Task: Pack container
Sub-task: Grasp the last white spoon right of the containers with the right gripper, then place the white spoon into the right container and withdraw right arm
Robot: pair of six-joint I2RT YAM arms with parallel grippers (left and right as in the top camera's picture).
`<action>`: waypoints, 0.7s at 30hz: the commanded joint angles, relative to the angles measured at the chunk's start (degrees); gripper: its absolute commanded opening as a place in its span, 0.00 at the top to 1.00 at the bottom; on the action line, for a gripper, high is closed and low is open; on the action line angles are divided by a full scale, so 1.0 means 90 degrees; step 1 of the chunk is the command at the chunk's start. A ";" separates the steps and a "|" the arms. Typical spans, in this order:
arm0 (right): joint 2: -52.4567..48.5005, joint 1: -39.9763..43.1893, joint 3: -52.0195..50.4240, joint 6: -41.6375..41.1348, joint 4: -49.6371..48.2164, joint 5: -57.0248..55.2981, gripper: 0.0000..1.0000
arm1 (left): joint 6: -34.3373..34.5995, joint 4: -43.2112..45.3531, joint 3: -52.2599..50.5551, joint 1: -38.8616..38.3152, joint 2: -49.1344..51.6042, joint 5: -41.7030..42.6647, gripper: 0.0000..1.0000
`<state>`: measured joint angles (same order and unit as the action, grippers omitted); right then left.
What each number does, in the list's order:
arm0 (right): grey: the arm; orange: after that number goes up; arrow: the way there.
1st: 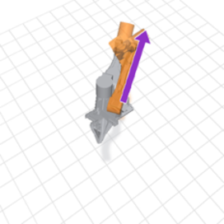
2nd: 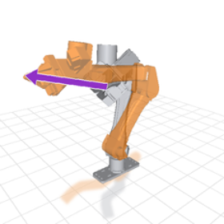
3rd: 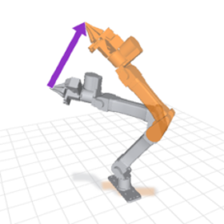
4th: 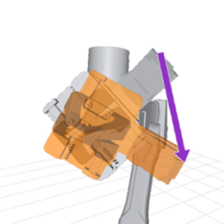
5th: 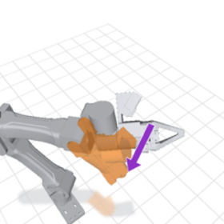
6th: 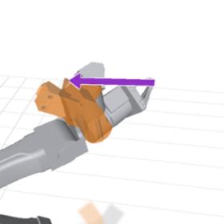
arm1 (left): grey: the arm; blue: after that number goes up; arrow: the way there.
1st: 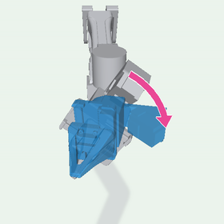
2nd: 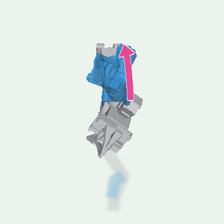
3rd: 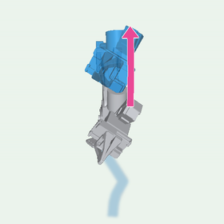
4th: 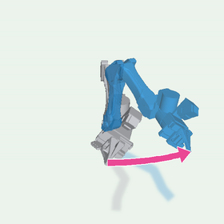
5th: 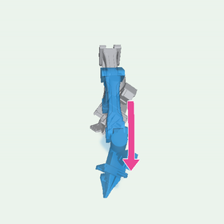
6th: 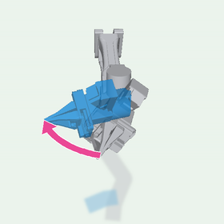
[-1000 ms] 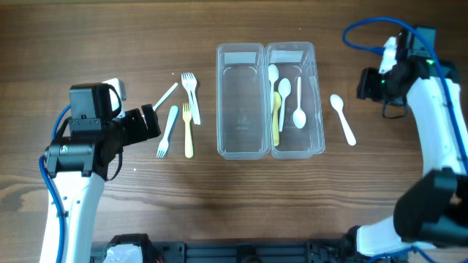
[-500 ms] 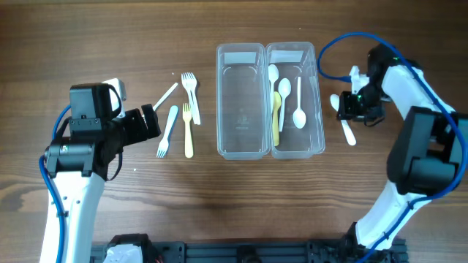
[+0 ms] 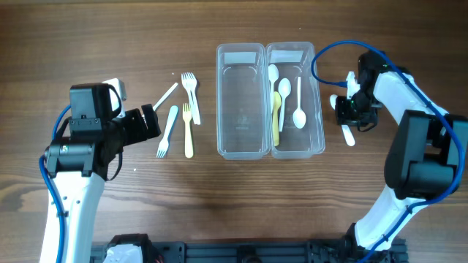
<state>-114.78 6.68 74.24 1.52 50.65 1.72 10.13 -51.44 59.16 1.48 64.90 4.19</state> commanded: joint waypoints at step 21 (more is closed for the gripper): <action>0.0719 0.0002 0.0651 -0.1064 0.0328 -0.0653 0.91 | -0.0083 0.0017 0.0107 0.0039 0.0005 -0.0017 0.00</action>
<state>-114.48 6.44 75.24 -6.96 53.01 -2.70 10.13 -51.46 59.16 1.48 64.90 4.19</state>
